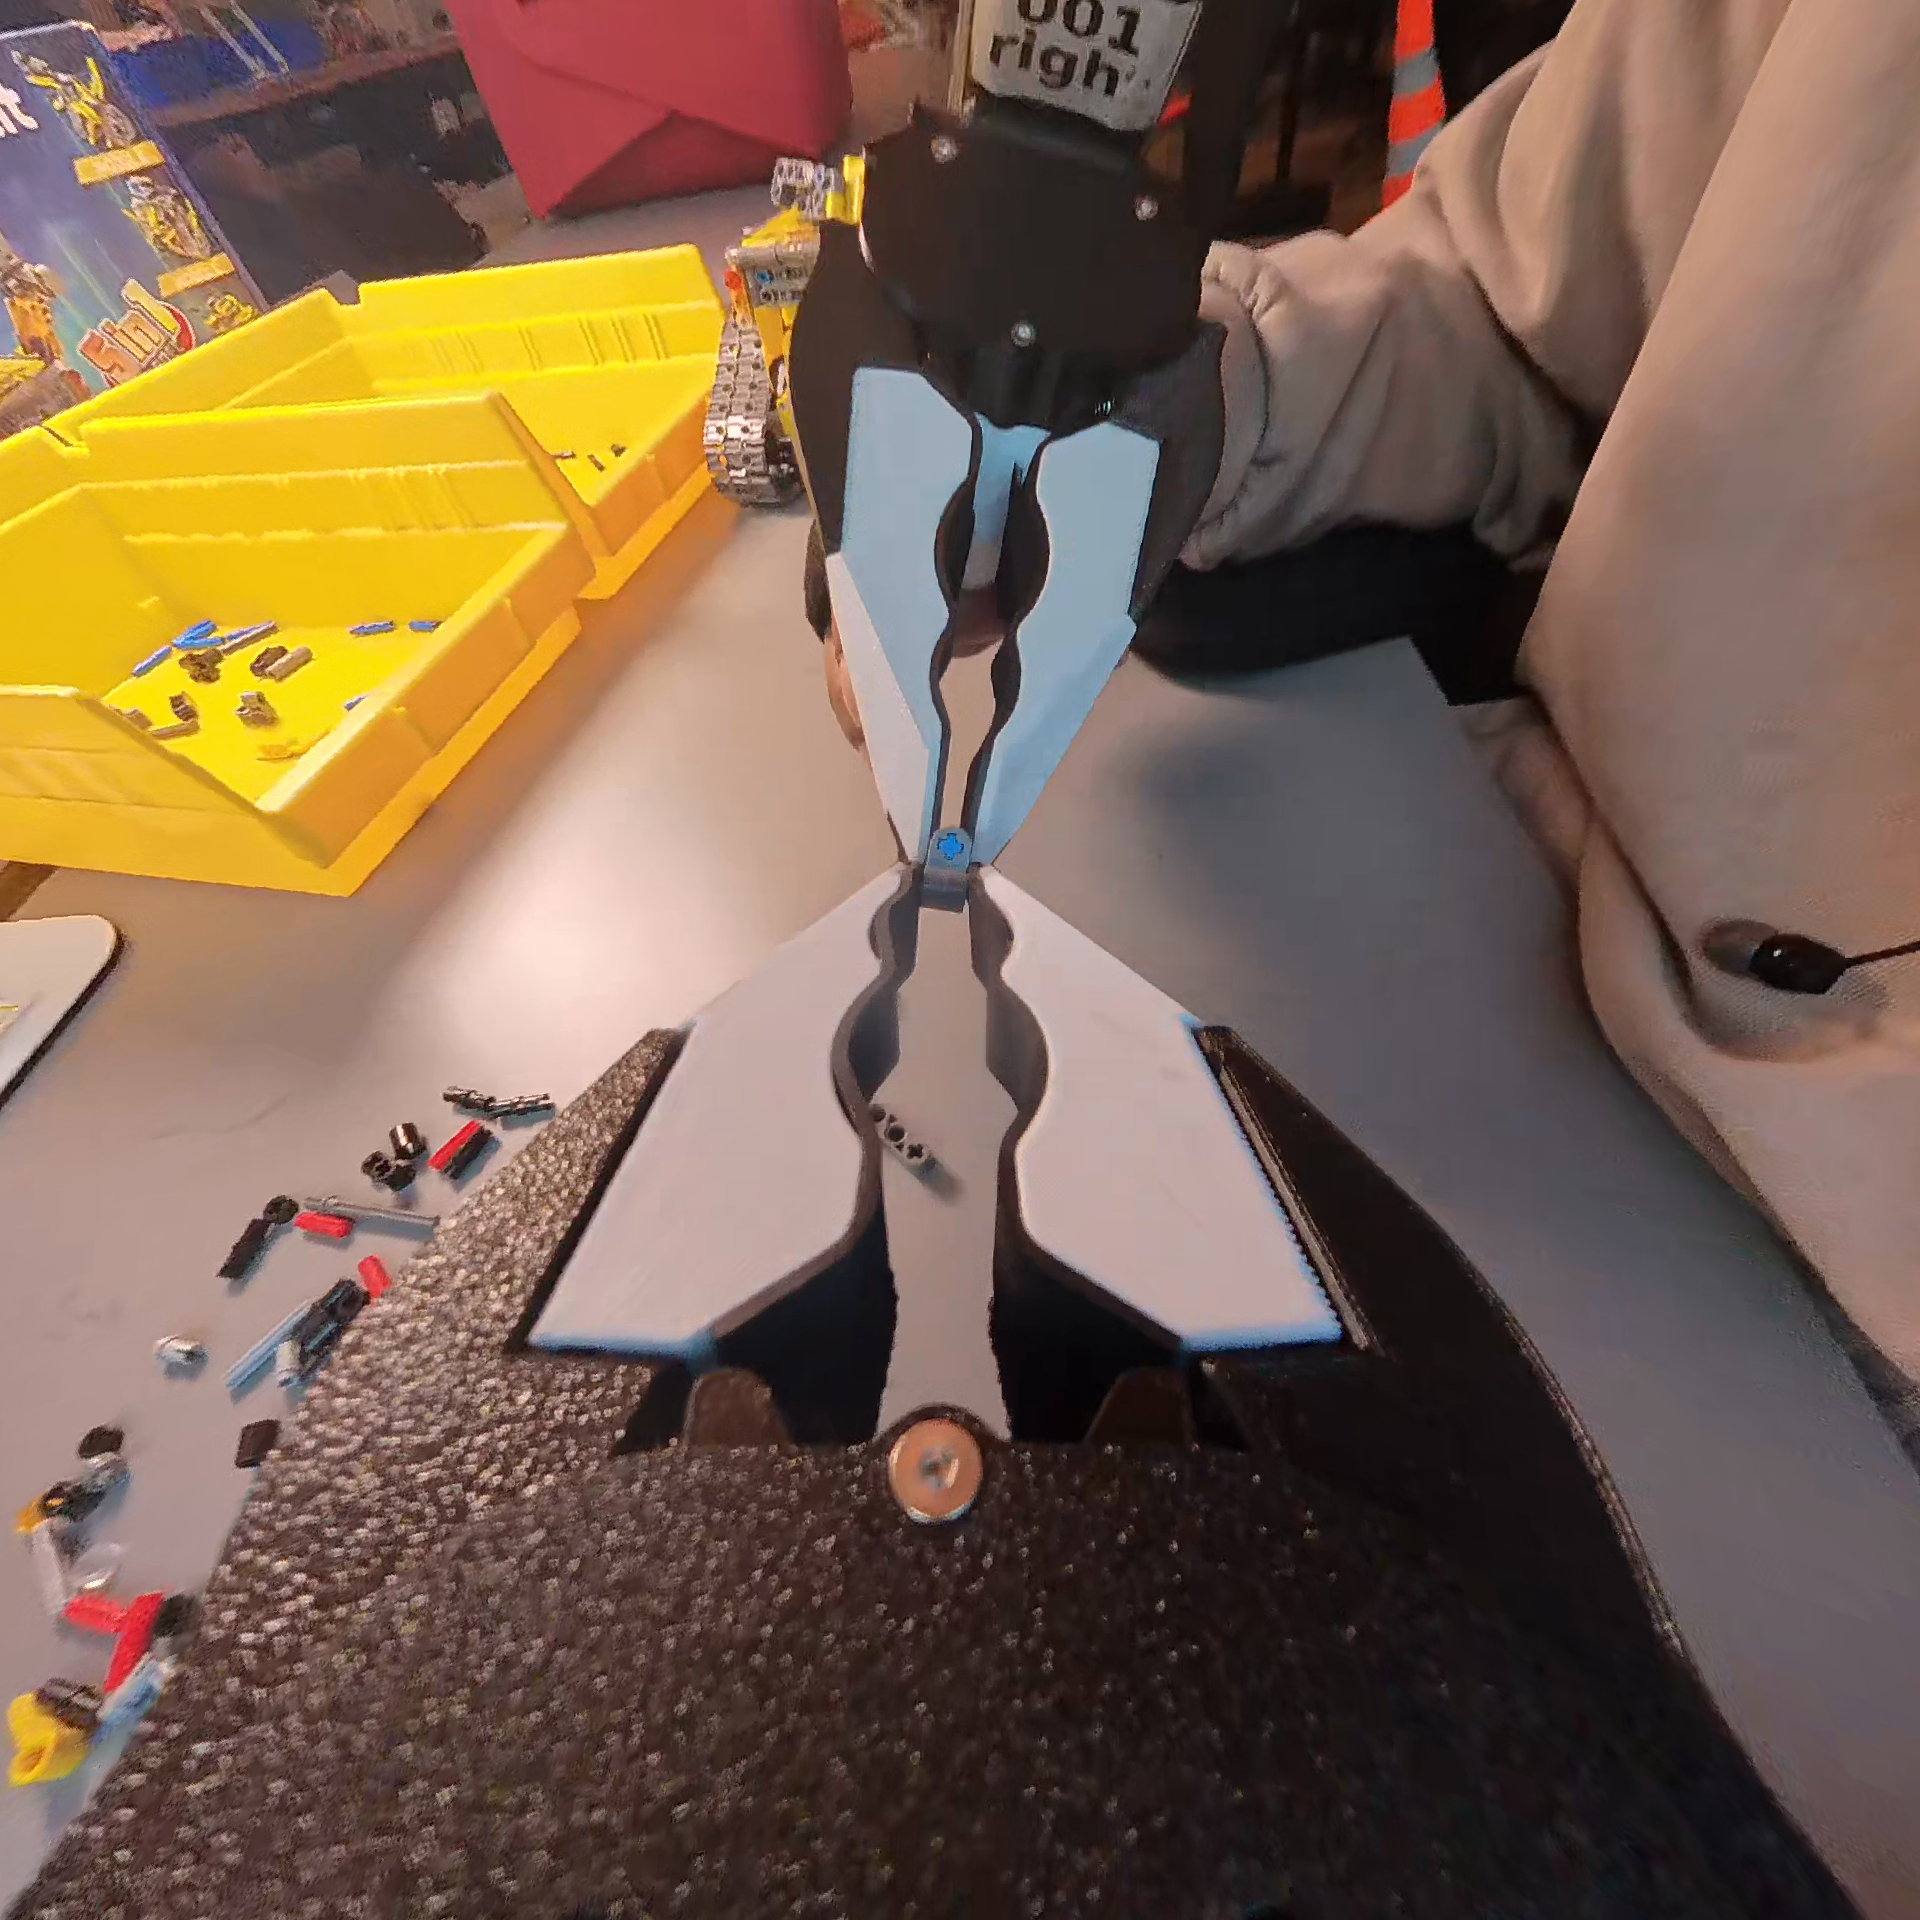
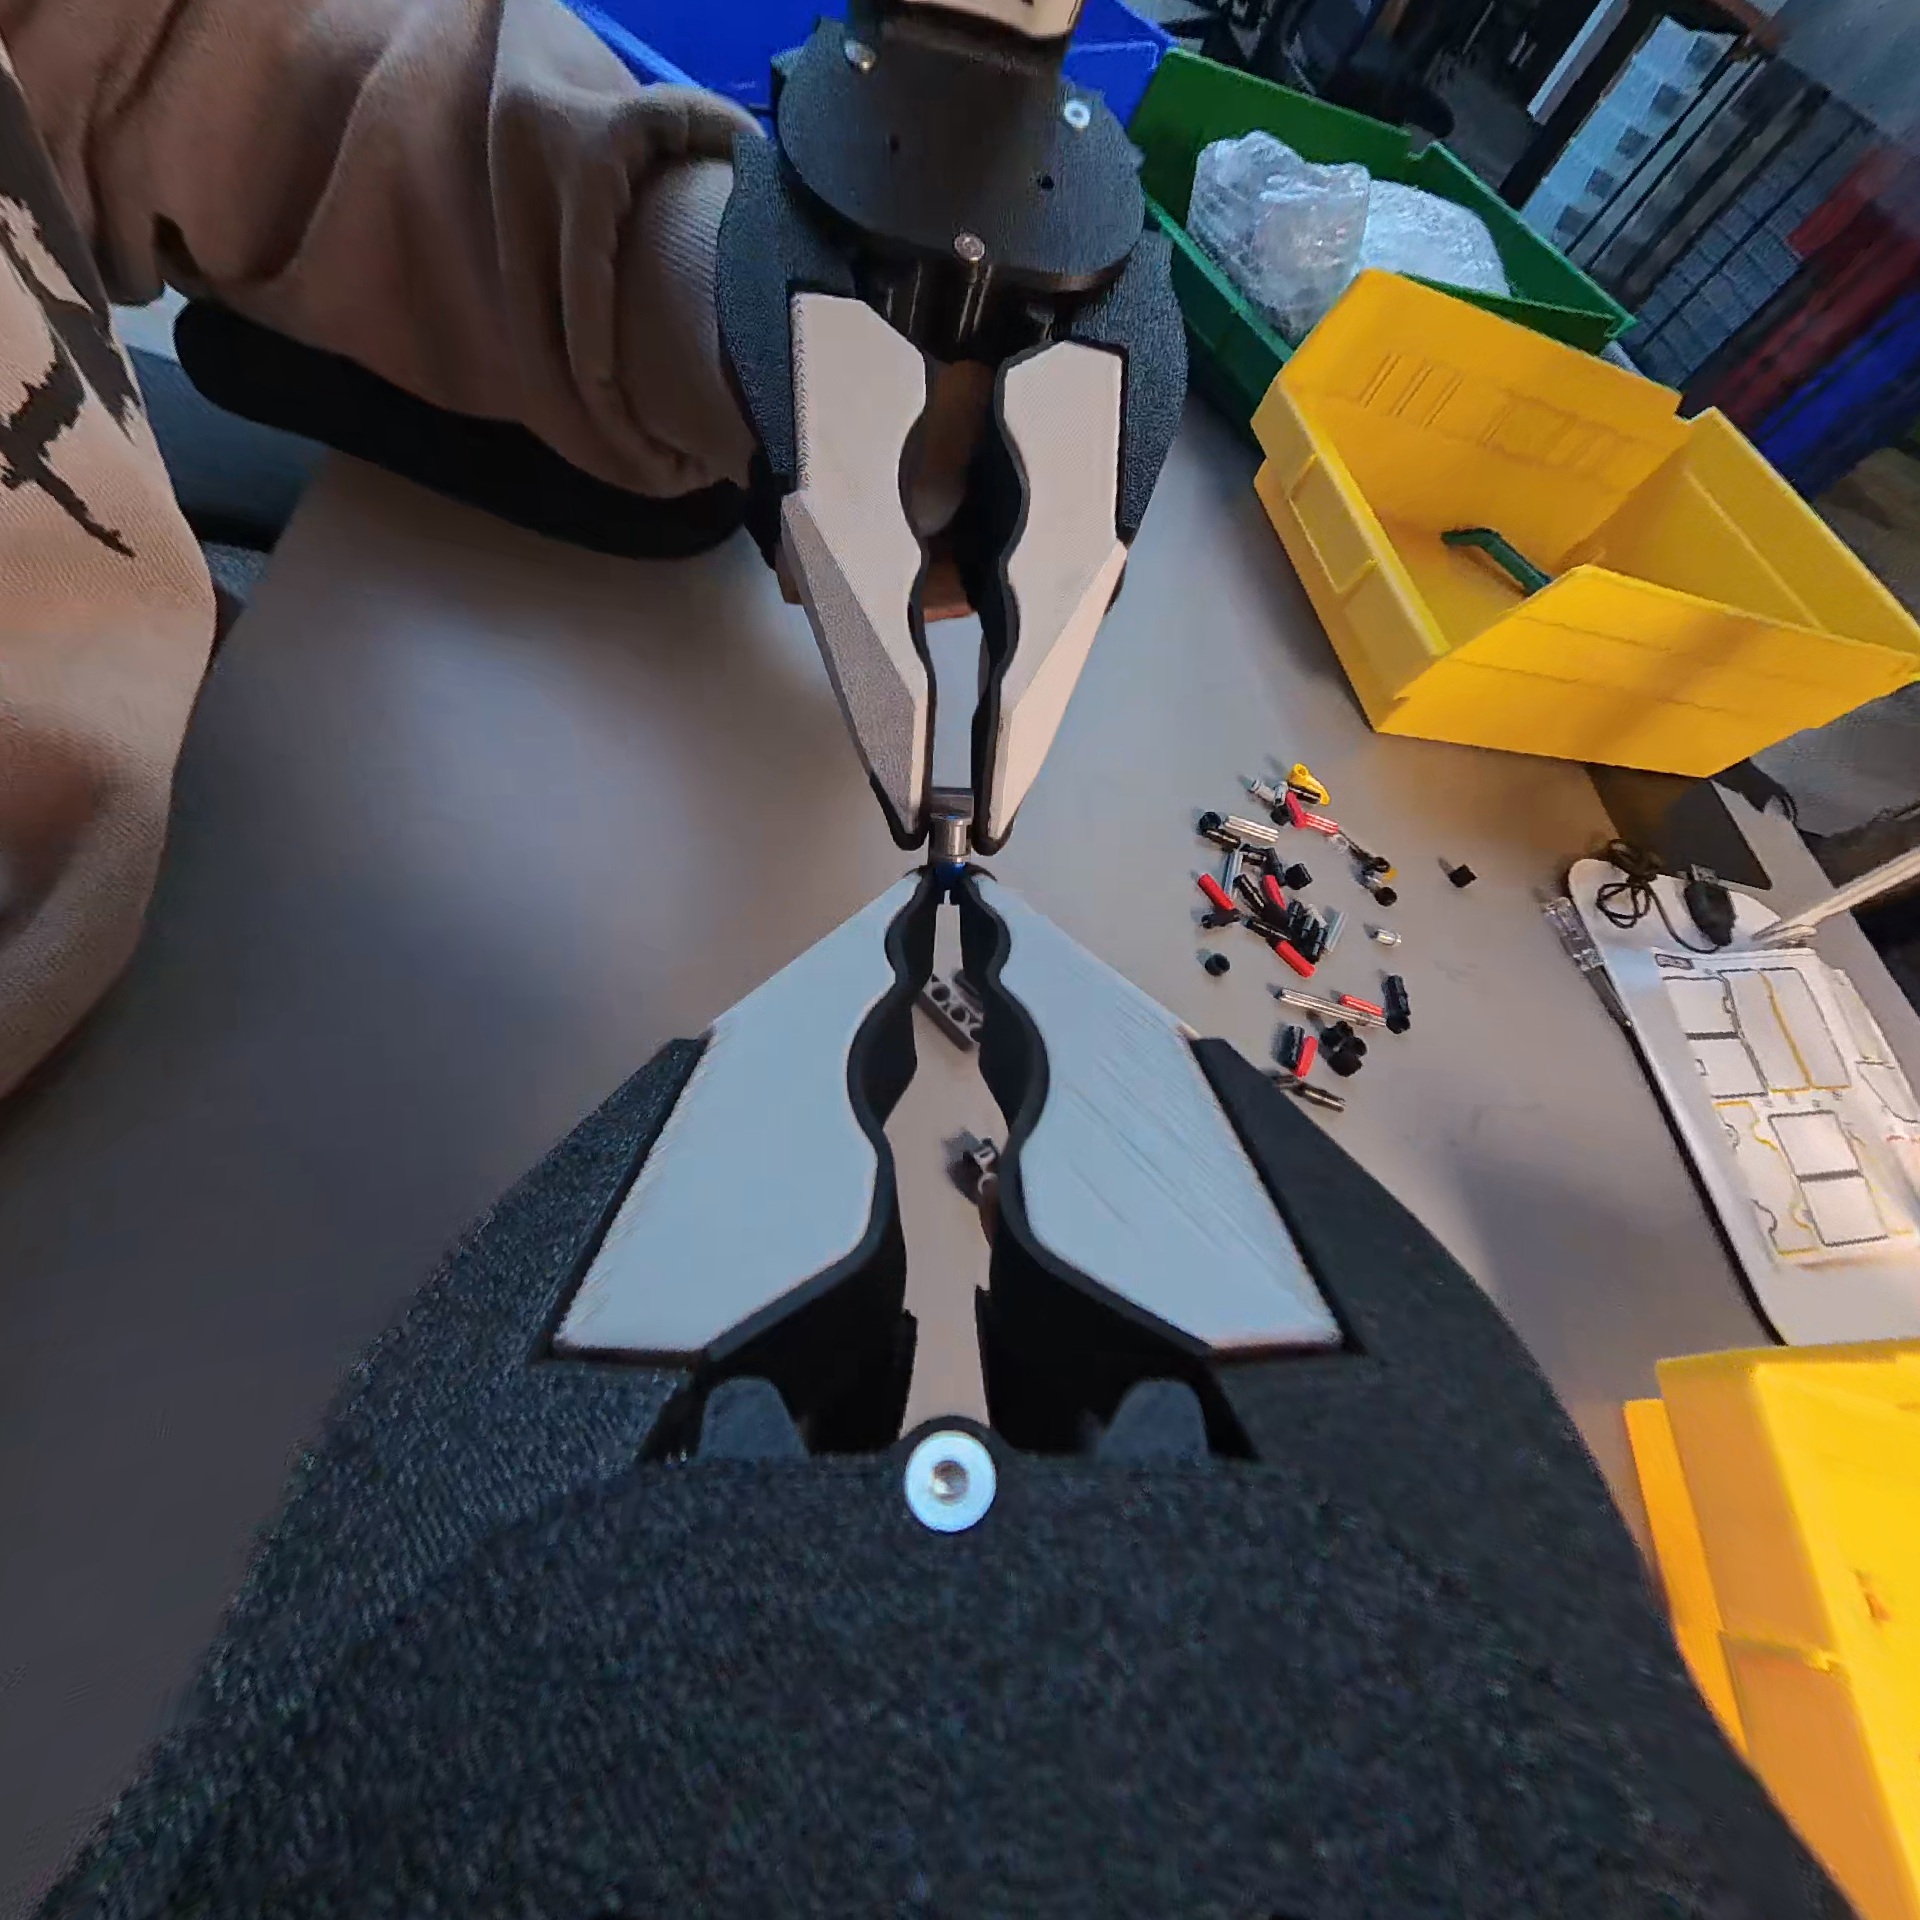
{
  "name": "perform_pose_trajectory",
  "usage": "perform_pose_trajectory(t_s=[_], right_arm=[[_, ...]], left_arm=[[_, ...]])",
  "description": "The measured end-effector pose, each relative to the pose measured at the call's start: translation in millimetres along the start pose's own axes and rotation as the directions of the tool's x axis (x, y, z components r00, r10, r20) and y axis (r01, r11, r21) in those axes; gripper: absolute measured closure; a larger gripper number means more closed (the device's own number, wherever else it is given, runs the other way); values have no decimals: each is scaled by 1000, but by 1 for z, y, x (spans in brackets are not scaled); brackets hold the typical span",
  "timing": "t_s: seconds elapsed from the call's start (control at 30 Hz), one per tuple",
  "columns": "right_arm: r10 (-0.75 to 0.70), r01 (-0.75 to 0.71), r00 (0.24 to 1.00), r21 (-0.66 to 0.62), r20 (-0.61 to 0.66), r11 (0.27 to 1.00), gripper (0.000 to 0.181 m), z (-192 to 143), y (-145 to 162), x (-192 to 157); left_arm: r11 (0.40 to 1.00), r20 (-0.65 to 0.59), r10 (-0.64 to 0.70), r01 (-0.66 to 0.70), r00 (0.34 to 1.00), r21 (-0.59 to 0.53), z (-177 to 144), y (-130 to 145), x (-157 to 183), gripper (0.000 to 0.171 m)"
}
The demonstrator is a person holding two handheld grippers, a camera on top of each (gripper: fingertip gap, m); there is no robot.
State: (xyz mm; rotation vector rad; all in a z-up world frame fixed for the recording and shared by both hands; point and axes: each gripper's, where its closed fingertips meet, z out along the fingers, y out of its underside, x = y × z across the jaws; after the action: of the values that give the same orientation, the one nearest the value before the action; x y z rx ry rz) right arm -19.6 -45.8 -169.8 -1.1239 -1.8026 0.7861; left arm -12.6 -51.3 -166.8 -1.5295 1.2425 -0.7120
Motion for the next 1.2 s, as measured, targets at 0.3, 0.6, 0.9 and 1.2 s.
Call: perform_pose_trajectory(t_s=[0.3, 0.6, 0.9, 1.2], right_arm=[[-27, 29, 998, -46, 54, 999, 177, 9, 14, -10], [-116, 125, 992, -181, 58, 976, 180, 20, 33, -15], [-19, 35, 996, -184, 87, 982, 181, 24, 38, -17], [28, -10, 993, -147, 118, 989, 181, 22, 31, -24]], left_arm=[[985, 8, 116, -114, 993, -132, 5, 21, 5, 164], [941, 26, 176, -160, 984, -300, 14, 46, 5, 163], [932, 42, 208, -185, 977, -312, 13, 47, 5, 166], [986, 1, 71, -70, 997, -152, 13, 23, 12, 169]])
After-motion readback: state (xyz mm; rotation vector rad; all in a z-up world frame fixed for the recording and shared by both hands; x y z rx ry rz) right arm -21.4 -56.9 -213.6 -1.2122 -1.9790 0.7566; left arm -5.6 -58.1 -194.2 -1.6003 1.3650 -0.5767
